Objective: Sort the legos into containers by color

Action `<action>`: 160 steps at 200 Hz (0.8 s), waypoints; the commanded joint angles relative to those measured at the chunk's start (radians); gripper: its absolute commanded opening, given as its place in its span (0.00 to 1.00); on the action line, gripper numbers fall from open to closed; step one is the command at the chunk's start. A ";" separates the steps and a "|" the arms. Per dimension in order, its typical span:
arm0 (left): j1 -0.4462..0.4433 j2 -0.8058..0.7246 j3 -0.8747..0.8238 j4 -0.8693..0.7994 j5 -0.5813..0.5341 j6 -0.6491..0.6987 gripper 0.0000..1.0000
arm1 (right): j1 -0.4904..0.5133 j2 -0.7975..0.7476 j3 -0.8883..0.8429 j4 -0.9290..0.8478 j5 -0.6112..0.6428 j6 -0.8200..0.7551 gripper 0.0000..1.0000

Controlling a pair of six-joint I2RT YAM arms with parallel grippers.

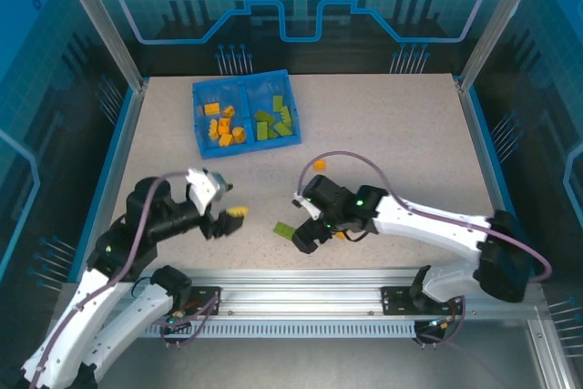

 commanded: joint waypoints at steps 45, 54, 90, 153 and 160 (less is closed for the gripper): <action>-0.004 -0.121 -0.193 -0.194 0.223 0.544 0.99 | 0.045 0.345 0.191 0.025 0.108 -0.188 0.85; -0.004 -0.118 -0.208 -0.181 0.236 0.552 0.99 | 0.048 0.386 0.215 0.013 0.103 -0.202 0.82; -0.004 -0.120 -0.242 -0.159 0.231 0.577 0.99 | 0.064 0.498 0.257 0.008 0.114 -0.206 0.67; -0.004 -0.131 -0.259 -0.116 0.171 0.570 0.99 | 0.081 0.507 0.205 0.010 0.178 -0.171 0.29; -0.004 -0.138 -0.263 -0.104 0.162 0.564 0.99 | 0.082 0.485 0.194 0.019 0.182 -0.163 0.29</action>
